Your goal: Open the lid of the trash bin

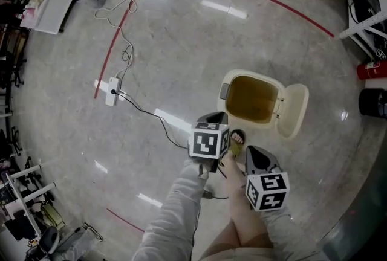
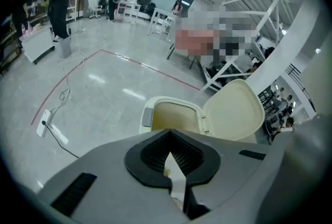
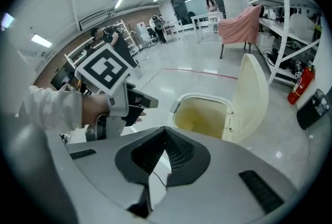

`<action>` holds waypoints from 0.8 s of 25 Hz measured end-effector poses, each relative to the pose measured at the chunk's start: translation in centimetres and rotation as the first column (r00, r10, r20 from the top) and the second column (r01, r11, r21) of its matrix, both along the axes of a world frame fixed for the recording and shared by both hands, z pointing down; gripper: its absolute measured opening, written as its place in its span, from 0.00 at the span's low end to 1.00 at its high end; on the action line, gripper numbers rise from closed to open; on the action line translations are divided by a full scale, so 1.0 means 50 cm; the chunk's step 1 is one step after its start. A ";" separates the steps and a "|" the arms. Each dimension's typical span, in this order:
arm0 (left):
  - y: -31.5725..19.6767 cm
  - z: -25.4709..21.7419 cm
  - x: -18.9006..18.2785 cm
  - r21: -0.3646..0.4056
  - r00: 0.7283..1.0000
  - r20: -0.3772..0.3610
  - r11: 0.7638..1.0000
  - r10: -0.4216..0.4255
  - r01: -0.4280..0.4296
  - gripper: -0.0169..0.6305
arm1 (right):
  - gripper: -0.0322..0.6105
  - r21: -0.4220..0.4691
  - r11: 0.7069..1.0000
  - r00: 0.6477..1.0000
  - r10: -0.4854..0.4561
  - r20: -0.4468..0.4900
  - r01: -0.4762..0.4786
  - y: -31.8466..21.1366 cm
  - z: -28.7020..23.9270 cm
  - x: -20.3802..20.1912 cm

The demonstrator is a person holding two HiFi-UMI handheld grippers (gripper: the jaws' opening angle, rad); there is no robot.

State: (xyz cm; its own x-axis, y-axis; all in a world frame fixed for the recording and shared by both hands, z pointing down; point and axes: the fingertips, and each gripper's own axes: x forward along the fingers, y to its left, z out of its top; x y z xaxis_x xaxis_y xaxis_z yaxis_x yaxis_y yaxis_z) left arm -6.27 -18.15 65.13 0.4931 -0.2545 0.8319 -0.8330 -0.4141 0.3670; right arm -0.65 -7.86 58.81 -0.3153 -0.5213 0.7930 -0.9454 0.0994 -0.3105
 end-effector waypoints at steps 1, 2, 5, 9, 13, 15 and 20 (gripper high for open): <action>0.011 -0.020 -0.007 0.008 1.000 -0.004 1.000 -0.004 0.004 0.03 | 0.05 0.004 1.000 1.000 -0.002 -0.007 0.002 0.005 -0.008 0.004; 0.023 -0.041 -0.015 0.017 1.000 -0.008 1.000 -0.010 0.010 0.03 | 0.05 0.009 1.000 1.000 -0.007 -0.013 0.007 0.010 -0.018 0.007; 0.062 -0.107 -0.037 0.041 0.999 -0.027 0.998 -0.039 0.040 0.04 | 0.05 0.031 0.999 0.999 -0.037 -0.029 0.037 0.028 -0.053 0.010; 0.119 -0.196 -0.065 0.071 0.994 -0.065 0.993 -0.089 0.093 0.03 | 0.05 0.060 0.993 0.995 -0.096 -0.041 0.099 0.061 -0.099 0.002; 0.175 -0.270 -0.083 0.099 0.981 -0.111 0.981 -0.156 0.167 0.04 | 0.05 0.077 0.985 0.988 -0.149 -0.044 0.152 0.090 -0.136 -0.007; 0.198 -0.305 -0.091 0.117 0.975 -0.129 0.974 -0.178 0.194 0.04 | 0.05 0.095 0.979 0.983 -0.176 -0.048 0.180 0.098 -0.162 -0.014; 0.269 -0.377 -0.106 0.136 0.956 -0.174 0.955 -0.238 0.262 0.04 | 0.05 0.141 0.963 0.973 -0.225 -0.042 0.229 0.126 -0.235 -0.030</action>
